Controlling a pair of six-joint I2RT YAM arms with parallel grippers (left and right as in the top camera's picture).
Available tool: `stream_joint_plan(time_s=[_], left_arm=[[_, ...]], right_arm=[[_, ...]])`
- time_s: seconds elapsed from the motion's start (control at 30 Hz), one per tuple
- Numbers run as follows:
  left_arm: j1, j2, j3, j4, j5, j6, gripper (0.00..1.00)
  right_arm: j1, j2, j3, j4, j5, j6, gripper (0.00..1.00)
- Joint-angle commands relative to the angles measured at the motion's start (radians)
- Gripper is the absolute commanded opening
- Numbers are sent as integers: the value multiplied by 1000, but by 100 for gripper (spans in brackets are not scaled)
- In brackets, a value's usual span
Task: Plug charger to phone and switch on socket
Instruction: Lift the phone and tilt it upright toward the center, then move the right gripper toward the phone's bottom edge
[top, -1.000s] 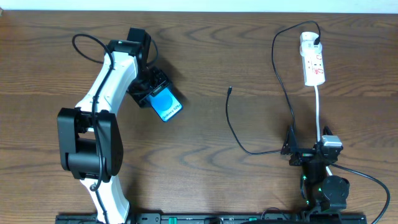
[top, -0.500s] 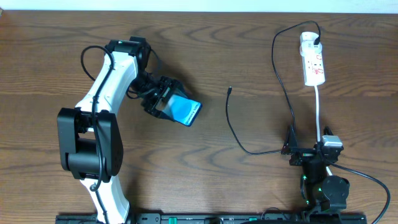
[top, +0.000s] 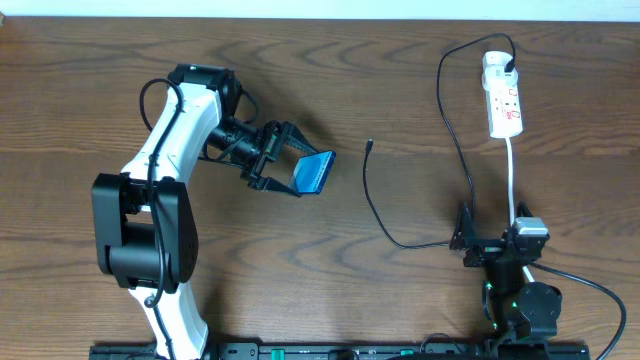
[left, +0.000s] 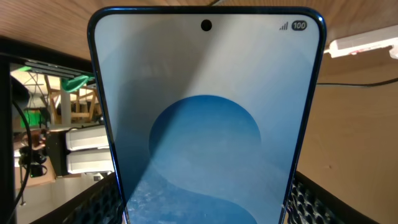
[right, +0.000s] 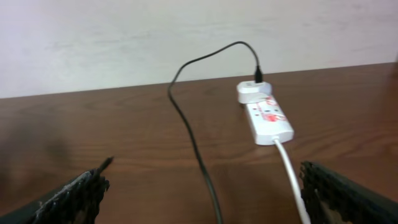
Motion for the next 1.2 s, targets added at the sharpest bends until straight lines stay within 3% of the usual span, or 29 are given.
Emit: stream_joint_plan(time_s=[0.0,0.2,0.33,0.47,0.63,0.87,0.97,1.07,1.17], left_arm=[[2,-21,16,-10,61,-13,7],[3,-21,16,66,19,-13,7],[2,-21,16,116,-103,-40,7],[1,-21,17,169,-225,-58,7],[1,-21,16,236,-267,-59,7],[1,-21,16,280,-359,-234,7],[1,-21,16,308,-365,-297,7],[-11,-21,16,337,-429,-369,7],[-36,-21,16,360,-481,-424,7]], right_arm=[[6,-6,-3,6,-76,67,99],[6,28,12,6,-228,184,99],[6,133,78,6,-320,218,99],[6,326,219,6,-408,223,99],[6,632,451,-21,-603,223,99],[6,995,699,-56,-889,235,99],[6,1089,713,6,-905,265,99],[10,1175,713,67,-903,425,99],[36,1250,713,110,-895,429,89]])
